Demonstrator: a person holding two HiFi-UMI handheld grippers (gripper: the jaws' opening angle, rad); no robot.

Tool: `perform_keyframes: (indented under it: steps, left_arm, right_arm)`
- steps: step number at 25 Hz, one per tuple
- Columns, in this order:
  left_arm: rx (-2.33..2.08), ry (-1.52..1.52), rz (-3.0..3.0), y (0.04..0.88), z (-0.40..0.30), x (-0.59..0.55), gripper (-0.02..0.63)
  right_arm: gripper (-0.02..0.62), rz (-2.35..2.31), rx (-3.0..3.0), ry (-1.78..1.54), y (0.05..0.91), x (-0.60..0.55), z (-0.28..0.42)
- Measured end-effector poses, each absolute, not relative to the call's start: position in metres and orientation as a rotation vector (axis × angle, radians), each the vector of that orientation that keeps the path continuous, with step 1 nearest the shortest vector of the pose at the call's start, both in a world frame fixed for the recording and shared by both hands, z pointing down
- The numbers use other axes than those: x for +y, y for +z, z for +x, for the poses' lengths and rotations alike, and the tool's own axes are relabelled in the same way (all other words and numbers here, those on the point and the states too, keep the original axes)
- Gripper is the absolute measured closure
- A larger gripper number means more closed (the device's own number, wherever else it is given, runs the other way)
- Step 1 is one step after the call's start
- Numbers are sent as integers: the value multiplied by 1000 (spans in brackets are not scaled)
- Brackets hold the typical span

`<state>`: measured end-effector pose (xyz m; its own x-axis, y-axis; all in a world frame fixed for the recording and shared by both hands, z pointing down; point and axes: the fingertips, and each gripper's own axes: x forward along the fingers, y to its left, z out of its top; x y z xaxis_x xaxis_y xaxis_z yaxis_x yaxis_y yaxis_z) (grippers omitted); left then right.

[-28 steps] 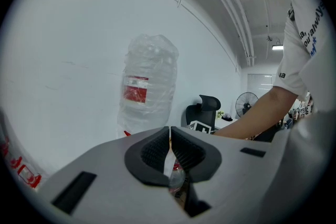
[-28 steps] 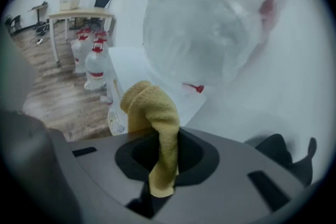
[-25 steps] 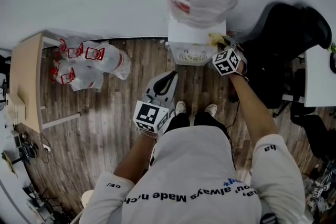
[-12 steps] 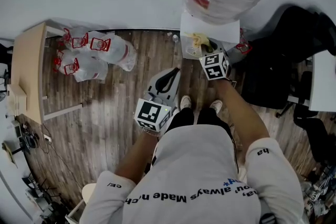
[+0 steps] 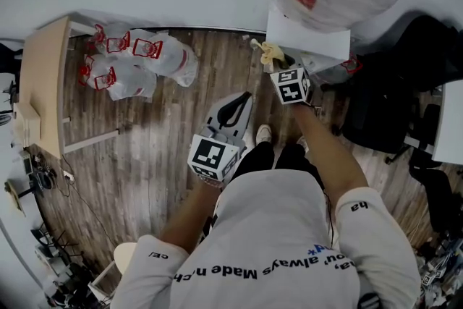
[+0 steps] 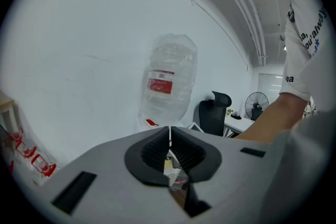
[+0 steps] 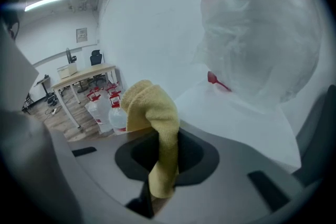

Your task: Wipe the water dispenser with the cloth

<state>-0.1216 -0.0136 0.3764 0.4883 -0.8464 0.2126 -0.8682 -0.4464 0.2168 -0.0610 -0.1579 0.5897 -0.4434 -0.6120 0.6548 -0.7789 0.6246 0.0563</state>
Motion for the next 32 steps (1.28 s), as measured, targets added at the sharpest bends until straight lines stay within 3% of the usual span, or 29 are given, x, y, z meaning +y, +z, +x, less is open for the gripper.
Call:
perform_keyframes:
  steps: [15,32]
  left_arm:
    - [-1489,170,2388,389,-147,0,578]
    - [-1457,180,2430,382,-133,2,578]
  right_arm:
    - [536,1151,-2161,535,624,-169,-70]
    - [537,1272,-2123,570,621,-176,-32]
